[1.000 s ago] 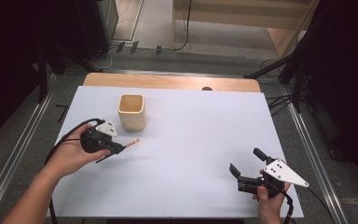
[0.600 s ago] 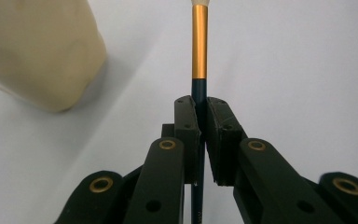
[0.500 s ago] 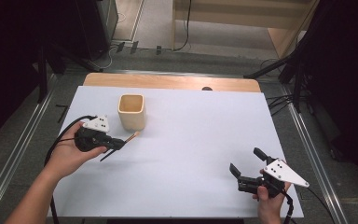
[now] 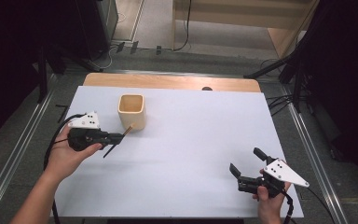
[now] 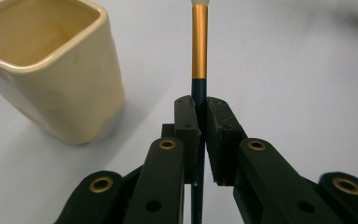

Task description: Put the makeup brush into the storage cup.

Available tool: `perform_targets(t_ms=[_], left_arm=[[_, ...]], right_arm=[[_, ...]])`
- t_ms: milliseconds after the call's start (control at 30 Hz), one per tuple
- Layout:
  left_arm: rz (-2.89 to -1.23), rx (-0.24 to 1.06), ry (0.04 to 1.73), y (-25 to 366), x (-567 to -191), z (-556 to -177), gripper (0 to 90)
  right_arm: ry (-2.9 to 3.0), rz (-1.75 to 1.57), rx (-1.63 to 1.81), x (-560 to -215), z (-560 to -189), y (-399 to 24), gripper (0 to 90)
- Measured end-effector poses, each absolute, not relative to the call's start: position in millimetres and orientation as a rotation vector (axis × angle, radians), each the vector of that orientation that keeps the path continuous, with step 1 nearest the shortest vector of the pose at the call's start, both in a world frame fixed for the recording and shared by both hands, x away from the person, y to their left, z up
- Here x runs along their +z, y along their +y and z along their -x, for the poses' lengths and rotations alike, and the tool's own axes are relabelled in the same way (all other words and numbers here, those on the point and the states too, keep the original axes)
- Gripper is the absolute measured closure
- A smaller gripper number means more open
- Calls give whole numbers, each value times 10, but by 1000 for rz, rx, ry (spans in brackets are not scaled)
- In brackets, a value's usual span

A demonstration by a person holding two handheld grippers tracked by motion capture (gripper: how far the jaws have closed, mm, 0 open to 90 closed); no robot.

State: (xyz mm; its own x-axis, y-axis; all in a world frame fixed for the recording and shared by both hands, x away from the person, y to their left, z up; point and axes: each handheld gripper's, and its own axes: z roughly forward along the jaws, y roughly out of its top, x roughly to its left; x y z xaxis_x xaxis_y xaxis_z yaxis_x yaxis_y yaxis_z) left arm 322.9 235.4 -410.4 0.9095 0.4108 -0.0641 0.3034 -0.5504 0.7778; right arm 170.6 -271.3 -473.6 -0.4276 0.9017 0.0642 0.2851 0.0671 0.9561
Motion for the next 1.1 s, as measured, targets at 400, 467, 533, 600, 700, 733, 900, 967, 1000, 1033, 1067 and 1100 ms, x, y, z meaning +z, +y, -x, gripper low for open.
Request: perform_targets(t_ms=[400,467,533,600,700,733,900,967,1000,1033,1067,1100], left_arm=[[-2085,198,534,2401,-4063,-3203,845],[-2083,200,533,2407,-4054,-3202,845],[-2069,199,531,2409,-4047,-3204,845],[-2058,199,528,2403,-4046,-3210,845],[-2044,201,529,2402,-4044,-3213,845],[-2038,202,529,2400,-4043,-3211,845],[-2012,219,533,2403,-4024,-3201,845],[-1986,227,538,2416,-4004,-3197,845],[-1974,229,541,2420,-3998,-3197,845],[-1963,227,541,2426,-3992,-3198,845],[-1948,226,545,2432,-3990,-3200,845],[-1937,222,545,2434,-3990,-3203,845]], right_arm=[[1782,-1177,1383,-4747,-1734,-2692,10],[1783,-1174,1384,-4748,-1736,-2691,10],[1783,-1174,1384,-4749,-1736,-2696,10],[1781,-1178,1384,-4749,-1733,-2702,10],[1775,-1177,1387,-4745,-1730,-2717,10],[1774,-1174,1385,-4742,-1729,-2720,10],[1772,-1174,1386,-4736,-1731,-2710,10],[1777,-1168,1383,-4737,-1732,-2703,10],[1779,-1163,1383,-4738,-1734,-2701,10],[1779,-1164,1382,-4738,-1734,-2700,9],[1778,-1170,1382,-4738,-1732,-2702,10],[1776,-1172,1383,-4740,-1733,-2706,10]])
